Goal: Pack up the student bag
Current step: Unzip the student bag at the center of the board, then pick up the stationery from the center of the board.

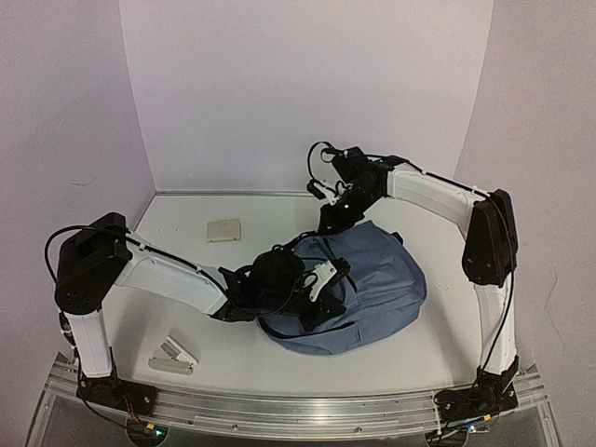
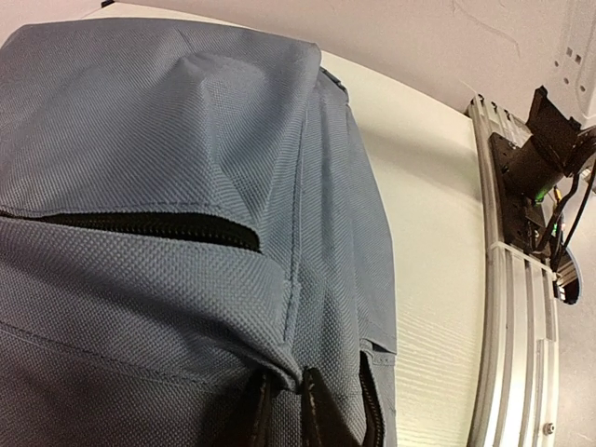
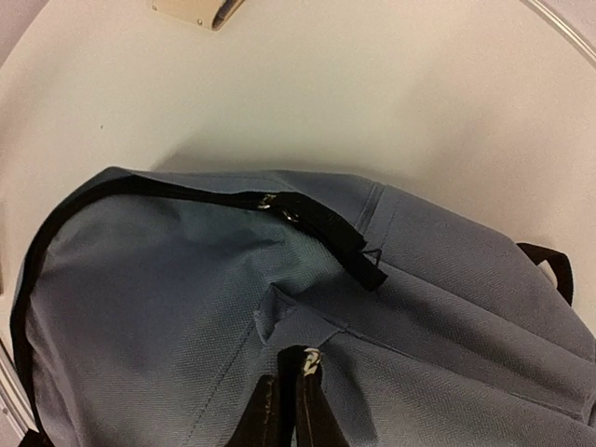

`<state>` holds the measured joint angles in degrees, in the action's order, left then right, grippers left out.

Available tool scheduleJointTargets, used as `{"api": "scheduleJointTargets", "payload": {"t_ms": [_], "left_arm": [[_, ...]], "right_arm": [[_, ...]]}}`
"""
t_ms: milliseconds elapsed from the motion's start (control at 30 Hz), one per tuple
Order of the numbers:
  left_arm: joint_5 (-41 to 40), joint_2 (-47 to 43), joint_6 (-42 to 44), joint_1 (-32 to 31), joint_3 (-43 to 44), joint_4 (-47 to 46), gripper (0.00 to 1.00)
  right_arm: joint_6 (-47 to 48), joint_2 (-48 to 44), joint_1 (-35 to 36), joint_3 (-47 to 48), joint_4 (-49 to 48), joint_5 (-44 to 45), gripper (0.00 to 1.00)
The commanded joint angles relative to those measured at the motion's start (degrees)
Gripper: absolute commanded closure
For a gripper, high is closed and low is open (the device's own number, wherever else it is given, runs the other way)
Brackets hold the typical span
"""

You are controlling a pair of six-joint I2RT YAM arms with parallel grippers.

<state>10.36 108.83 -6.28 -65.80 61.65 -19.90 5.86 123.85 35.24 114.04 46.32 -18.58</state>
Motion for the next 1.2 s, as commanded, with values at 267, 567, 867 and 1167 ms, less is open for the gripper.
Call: {"api": "scheduleJointTargets", "payload": {"t_ms": [267, 567, 867, 1167], "left_arm": [[-9.43, -14.66, -13.16, 4.82, -1.76, 30.50, 0.27], [-12.49, -25.96, -22.28, 14.33, -2.91, 54.11, 0.12], [-16.01, -12.30, -23.93, 12.66, 4.85, 83.89, 0.03], [-13.12, -18.24, -30.29, 13.36, 3.65, 92.54, 0.03]], "right_arm": [[-0.22, -7.43, -5.23, 0.26, -1.61, 3.97, 0.33], [-0.06, -17.57, -5.86, -9.74, -1.43, -0.82, 0.23], [-0.79, -20.84, -5.87, -15.51, -1.50, -5.35, 0.22], [0.14, -22.80, -5.95, -17.69, -1.50, -5.09, 0.22]]}}
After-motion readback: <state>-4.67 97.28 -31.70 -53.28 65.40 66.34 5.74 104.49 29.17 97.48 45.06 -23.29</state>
